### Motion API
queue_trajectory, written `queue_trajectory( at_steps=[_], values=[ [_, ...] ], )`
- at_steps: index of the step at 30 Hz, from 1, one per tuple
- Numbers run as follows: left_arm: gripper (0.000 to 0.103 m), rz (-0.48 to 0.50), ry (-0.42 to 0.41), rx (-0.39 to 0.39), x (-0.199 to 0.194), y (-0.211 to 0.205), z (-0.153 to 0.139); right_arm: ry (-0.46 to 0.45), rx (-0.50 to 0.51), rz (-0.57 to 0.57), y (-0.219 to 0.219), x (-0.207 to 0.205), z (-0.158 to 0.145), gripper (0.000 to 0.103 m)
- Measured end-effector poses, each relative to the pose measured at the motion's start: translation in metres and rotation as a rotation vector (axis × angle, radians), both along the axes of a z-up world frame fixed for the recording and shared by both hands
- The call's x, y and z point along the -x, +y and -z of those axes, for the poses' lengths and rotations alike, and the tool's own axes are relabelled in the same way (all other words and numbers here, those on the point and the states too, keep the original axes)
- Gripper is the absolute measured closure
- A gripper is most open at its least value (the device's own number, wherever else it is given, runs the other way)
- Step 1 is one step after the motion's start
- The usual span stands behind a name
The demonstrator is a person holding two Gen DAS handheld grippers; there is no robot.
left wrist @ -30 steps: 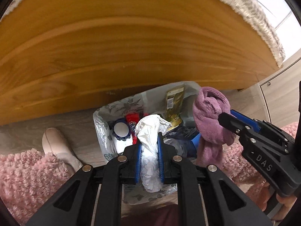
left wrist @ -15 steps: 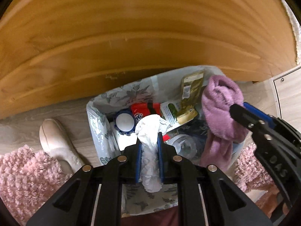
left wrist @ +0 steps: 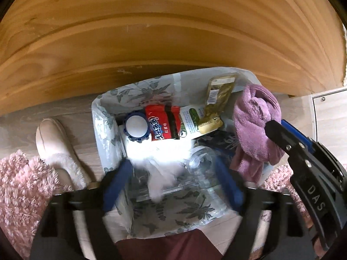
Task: Collect trash
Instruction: 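Open the left gripper to drop the tissue while the right releases the towel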
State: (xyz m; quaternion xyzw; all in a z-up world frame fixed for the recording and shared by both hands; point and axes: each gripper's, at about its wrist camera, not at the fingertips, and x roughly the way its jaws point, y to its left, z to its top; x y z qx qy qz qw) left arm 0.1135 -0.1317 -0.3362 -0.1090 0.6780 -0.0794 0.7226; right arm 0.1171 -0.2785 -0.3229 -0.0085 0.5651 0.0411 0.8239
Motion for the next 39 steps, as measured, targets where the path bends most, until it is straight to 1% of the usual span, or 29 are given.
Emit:
queue_trajectory(
  at_steps=[1, 3, 5, 10, 15, 25, 32, 36, 39],
  values=[
    [0.007, 0.012, -0.004, -0.021, 0.001, -0.002, 0.0, 0.0, 0.002, 0.002, -0.001, 0.0, 0.001, 0.079],
    [0.007, 0.033, -0.006, -0.044, 0.002, -0.004, 0.0, 0.001, 0.004, 0.01, -0.002, -0.001, 0.001, 0.079],
    [0.007, 0.023, 0.004, -0.038, 0.002, -0.002, 0.001, -0.001, 0.005, 0.013, -0.001, -0.001, 0.001, 0.079],
    [0.007, -0.032, 0.021, -0.053, 0.002, 0.009, 0.004, -0.001, 0.011, 0.014, 0.002, 0.0, 0.002, 0.079],
    [0.007, -0.042, 0.033, -0.055, 0.003, 0.011, 0.006, 0.0, 0.016, 0.01, 0.003, 0.001, 0.003, 0.079],
    [0.007, -0.081, 0.025, -0.079, 0.002, 0.019, 0.006, 0.011, 0.047, -0.008, 0.006, 0.0, 0.008, 0.079],
    [0.007, -0.081, 0.022, -0.086, 0.002, 0.019, 0.004, 0.013, 0.064, -0.018, 0.01, 0.0, 0.014, 0.079],
    [0.007, -0.1, 0.033, -0.069, 0.002, 0.021, 0.005, 0.03, 0.058, -0.025, 0.012, -0.001, 0.018, 0.077],
    [0.007, -0.103, 0.034, -0.074, 0.003, 0.022, 0.005, 0.04, 0.067, -0.028, 0.013, -0.001, 0.021, 0.074]
  ],
)
